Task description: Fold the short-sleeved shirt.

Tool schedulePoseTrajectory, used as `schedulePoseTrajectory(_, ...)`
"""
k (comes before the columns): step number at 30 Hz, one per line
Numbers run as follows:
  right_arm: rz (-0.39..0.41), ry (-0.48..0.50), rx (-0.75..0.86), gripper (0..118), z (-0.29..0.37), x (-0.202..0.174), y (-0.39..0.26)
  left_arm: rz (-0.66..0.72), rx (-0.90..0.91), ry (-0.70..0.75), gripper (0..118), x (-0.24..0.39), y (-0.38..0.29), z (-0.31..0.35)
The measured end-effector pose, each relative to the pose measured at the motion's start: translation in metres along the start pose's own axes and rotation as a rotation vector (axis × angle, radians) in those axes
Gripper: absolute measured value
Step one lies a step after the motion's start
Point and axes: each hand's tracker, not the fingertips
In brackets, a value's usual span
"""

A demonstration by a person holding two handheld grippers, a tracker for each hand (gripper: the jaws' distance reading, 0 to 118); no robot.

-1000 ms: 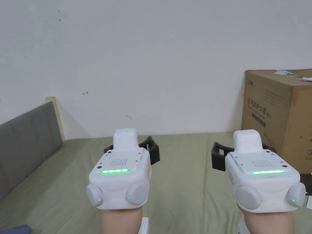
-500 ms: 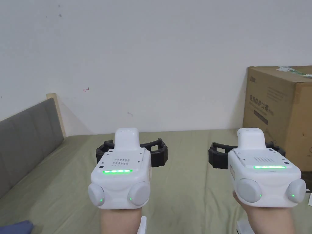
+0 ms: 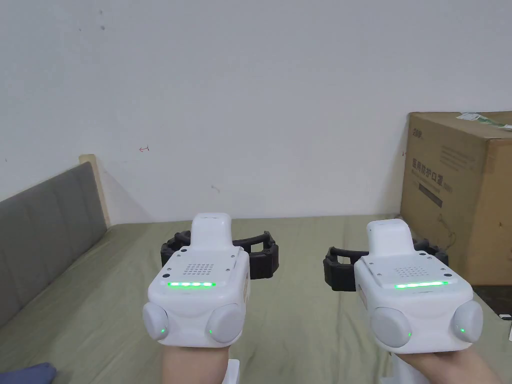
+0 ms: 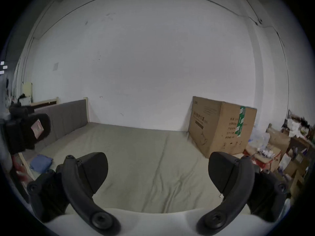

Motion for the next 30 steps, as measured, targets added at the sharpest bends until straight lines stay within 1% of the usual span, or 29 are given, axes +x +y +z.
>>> schedulePoseTrajectory(1,-0.027,0.023,-0.014,116,0.001,0.002,0.002,0.001,-0.004,-0.001,118,0.000,0.000,0.000)
schedulePoseTrajectory(2,-0.032,0.024,-0.015,116,0.002,0.003,0.004,0.000,-0.009,-0.002,118,0.001,-0.001,0.001)
schedulePoseTrajectory(4,-0.037,0.006,-0.001,116,0.006,0.002,0.008,-0.001,-0.012,-0.001,118,-0.001,-0.002,-0.001)
schedulePoseTrajectory(6,-0.032,-0.031,0.020,116,0.009,0.000,0.012,0.006,-0.012,-0.006,118,-0.001,-0.002,0.000)
schedulePoseTrajectory(7,-0.034,-0.025,0.023,116,0.012,0.001,0.014,0.011,-0.011,-0.011,118,0.000,-0.001,0.002)
schedulePoseTrajectory(9,-0.055,0.042,0.033,116,0.018,0.007,0.016,0.012,-0.001,-0.019,118,-0.002,-0.001,0.002)
schedulePoseTrajectory(13,-0.164,0.100,0.013,116,0.022,0.019,0.019,0.012,0.015,-0.019,118,-0.003,0.000,0.003)
schedulePoseTrajectory(14,-0.174,0.116,0.010,116,0.022,0.021,0.019,0.015,0.014,-0.020,118,-0.002,0.000,0.003)
schedulePoseTrajectory(15,-0.177,0.134,0.013,116,0.023,0.024,0.020,0.023,0.019,-0.025,118,-0.002,0.000,0.005)
schedulePoseTrajectory(17,-0.181,0.111,0.022,116,0.023,0.025,0.020,0.032,0.026,-0.033,118,-0.005,0.000,0.005)
schedulePoseTrajectory(19,-0.158,0.105,0.037,116,0.023,0.026,0.019,0.026,0.034,-0.029,118,-0.002,0.000,0.007)
schedulePoseTrajectory(21,-0.132,0.044,0.062,116,0.022,0.024,0.017,0.023,0.034,-0.029,118,-0.004,0.000,0.005)
schedulePoseTrajectory(23,-0.122,0.043,0.047,116,0.019,0.025,0.017,0.027,0.032,-0.031,118,-0.003,0.001,0.007)
schedulePoseTrajectory(25,-0.100,0.004,0.047,116,0.016,0.024,0.015,0.032,0.034,-0.033,118,-0.004,0.001,0.006)
schedulePoseTrajectory(26,-0.084,-0.033,0.068,116,0.017,0.023,0.014,0.031,0.035,-0.034,118,-0.004,0.001,0.007)
schedulePoseTrajectory(27,-0.086,0.006,0.060,116,0.018,0.024,0.013,0.027,0.038,-0.035,118,-0.003,0.001,0.008)
schedulePoseTrajectory(28,-0.083,0.006,0.044,116,0.017,0.023,0.014,0.021,0.039,-0.033,118,-0.005,0.001,0.006)
schedulePoseTrajectory(29,-0.102,-0.014,0.034,116,0.015,0.023,0.014,0.017,0.040,-0.031,118,-0.005,0.001,0.006)
schedulePoseTrajectory(30,-0.118,0.018,0.028,116,0.015,0.025,0.013,0.017,0.041,-0.029,118,-0.004,0.001,0.006)
